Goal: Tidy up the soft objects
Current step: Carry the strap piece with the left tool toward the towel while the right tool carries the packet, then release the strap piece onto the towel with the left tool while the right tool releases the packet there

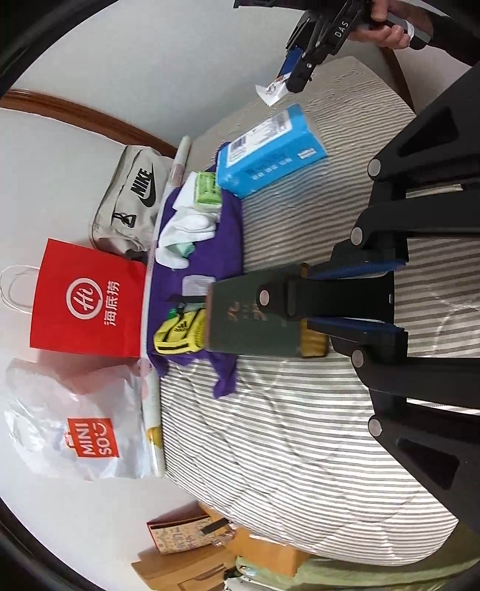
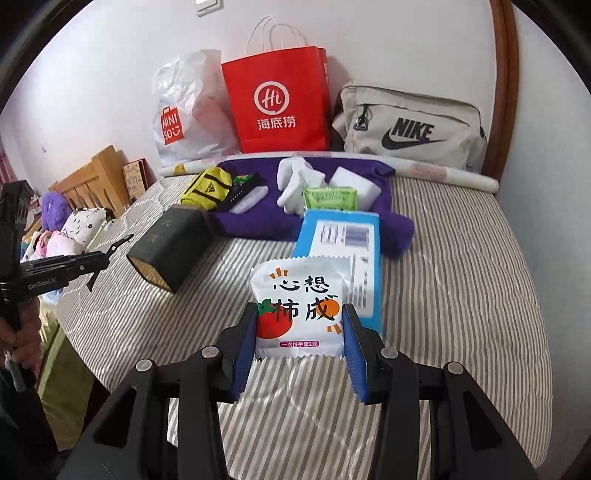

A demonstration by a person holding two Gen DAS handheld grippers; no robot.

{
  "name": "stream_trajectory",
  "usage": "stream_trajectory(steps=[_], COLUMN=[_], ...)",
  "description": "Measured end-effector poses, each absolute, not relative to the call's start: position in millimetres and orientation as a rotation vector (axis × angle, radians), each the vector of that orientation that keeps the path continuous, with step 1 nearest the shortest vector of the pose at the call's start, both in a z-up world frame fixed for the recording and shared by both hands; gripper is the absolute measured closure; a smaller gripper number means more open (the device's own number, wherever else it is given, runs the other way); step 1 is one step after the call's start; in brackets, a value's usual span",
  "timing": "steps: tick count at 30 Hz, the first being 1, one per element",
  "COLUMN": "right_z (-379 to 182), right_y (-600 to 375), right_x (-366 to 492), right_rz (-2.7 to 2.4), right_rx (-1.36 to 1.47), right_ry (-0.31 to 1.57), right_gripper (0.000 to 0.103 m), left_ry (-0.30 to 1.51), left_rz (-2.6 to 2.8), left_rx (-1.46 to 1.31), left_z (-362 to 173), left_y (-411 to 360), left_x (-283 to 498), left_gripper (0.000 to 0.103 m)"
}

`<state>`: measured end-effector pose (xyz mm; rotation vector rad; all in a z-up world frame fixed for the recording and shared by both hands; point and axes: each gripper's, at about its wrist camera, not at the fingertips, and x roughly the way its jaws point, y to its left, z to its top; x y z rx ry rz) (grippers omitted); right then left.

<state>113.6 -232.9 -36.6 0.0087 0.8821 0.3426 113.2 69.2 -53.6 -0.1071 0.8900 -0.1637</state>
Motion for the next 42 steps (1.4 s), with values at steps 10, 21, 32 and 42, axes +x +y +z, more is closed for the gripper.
stream_trajectory(steps=[10,21,32,42], right_z=[-36,-36,-45,-57], right_y=[-225,-220,-210,-201], right_x=[159,210,265,312], right_rz=[0.366,0.369,0.365,0.349], right_rx=[0.01,0.0,0.009,-0.013], right_ry=[0.888,0.895,0.898,0.917], right_gripper=[0.059,0.059,0.059,0.059], left_ry=[0.872,0.883,0.911,0.955], left_rz=[-0.155,-0.149,-0.152,-0.178], left_rx=[-0.117,-0.113,-0.111,-0.118], left_z=[-38,-38,-43,-60], left_y=[69,67,70,60], left_x=[152,202,252,305], left_gripper=[0.083,0.083,0.083,0.083])
